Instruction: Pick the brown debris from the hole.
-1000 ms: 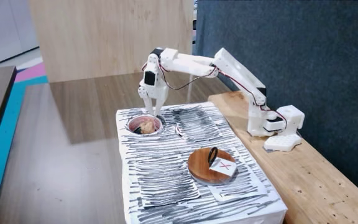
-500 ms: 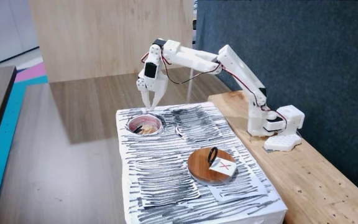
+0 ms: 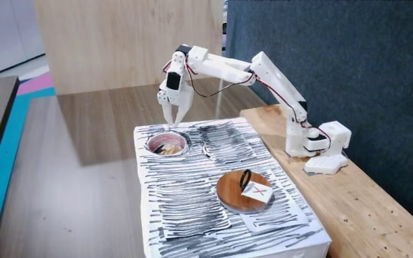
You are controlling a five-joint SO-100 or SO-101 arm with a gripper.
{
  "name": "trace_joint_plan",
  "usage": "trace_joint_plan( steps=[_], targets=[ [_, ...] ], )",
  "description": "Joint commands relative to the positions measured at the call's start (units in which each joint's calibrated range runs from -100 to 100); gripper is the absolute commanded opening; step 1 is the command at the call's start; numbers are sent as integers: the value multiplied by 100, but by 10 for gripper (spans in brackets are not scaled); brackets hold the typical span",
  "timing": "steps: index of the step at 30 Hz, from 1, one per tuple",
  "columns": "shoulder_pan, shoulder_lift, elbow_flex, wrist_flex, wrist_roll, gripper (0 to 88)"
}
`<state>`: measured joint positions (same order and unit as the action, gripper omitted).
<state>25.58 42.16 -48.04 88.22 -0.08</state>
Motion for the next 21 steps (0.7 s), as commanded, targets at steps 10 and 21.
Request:
trace_joint_plan(
  steps=[10,21],
  targets=[
    [-51,30,8,55,-18,279],
    [-80,1320,-99,-12,-18,280]
  ],
)
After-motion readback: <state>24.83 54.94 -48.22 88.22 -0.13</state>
